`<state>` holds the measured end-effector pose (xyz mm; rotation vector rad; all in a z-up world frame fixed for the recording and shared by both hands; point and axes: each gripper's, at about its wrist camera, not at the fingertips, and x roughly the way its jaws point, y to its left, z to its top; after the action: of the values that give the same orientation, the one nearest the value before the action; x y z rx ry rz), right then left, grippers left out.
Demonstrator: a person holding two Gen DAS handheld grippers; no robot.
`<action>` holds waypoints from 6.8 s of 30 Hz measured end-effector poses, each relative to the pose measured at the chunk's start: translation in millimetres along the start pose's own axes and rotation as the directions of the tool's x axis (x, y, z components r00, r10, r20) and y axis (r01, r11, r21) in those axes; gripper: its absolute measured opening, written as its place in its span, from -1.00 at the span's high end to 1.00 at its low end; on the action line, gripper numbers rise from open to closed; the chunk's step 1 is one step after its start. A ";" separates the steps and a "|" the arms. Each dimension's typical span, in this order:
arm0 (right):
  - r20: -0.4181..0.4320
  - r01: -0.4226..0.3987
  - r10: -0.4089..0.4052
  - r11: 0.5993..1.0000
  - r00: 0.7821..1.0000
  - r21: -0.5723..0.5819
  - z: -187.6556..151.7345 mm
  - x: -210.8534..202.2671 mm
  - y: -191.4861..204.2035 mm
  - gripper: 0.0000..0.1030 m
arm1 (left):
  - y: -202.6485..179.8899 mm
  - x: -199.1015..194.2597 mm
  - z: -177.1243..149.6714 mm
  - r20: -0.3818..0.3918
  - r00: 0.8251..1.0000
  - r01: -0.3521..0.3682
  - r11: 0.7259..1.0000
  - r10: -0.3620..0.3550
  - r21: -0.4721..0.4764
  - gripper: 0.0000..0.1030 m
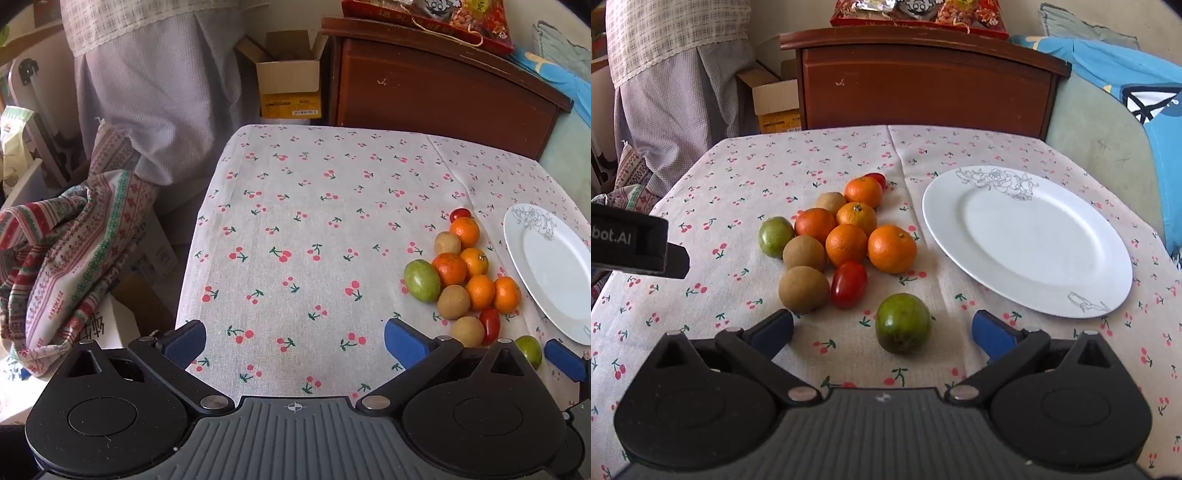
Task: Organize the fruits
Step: 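Move both tools toward the fruit pile beside the white plate, then grasp a green fruit with the right tool while the left tool grasps a brown kiwi, then carry the kiwi onto the plate and open the left tool while the right tool places the green fruit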
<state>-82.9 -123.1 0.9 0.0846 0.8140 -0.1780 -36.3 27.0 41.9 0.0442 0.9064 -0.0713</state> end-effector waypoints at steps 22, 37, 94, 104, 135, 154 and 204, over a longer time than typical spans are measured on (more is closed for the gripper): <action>-0.074 0.095 -0.085 0.985 0.994 0.147 27.0 -57.6 -40.3 -0.98 | -8.3 -31.8 -2.3 0.019 1.000 0.024 0.998 -0.025 0.054 -1.00; -0.164 0.134 -0.106 0.976 0.981 0.173 29.7 -45.3 -39.2 -0.98 | -16.5 -24.5 -6.7 -0.018 1.000 0.018 0.997 -0.017 0.076 -1.00; -0.062 -0.063 0.075 0.984 0.995 0.167 -6.6 -59.0 -66.9 -0.81 | -18.7 -16.6 -30.1 -0.020 0.994 0.113 0.986 -0.111 0.124 -0.99; 0.028 -0.128 0.125 0.969 0.992 0.209 -10.3 -50.2 -65.5 -0.37 | -18.6 -12.6 -31.4 0.019 0.991 0.129 0.987 -0.131 0.092 -0.95; 0.084 -0.189 0.173 0.947 0.981 0.259 -7.8 -31.8 -75.3 0.46 | -60.7 0.9 -32.2 0.067 0.958 0.266 0.950 -0.280 0.164 -0.19; 0.082 -0.180 0.162 0.928 0.983 0.325 -11.6 -28.4 -85.1 0.40 | -83.8 11.5 -37.8 0.111 0.943 0.283 0.931 -0.315 0.230 0.37; 0.193 -0.113 0.011 0.842 0.981 0.527 -4.9 -40.1 -136.1 0.39 | -137.5 15.6 3.9 0.144 0.851 0.483 0.860 -0.505 0.161 0.17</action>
<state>-139.3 -250.9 25.8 0.6192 0.5556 -0.3455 -34.7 -111.0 30.9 -0.0870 0.7100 -0.6063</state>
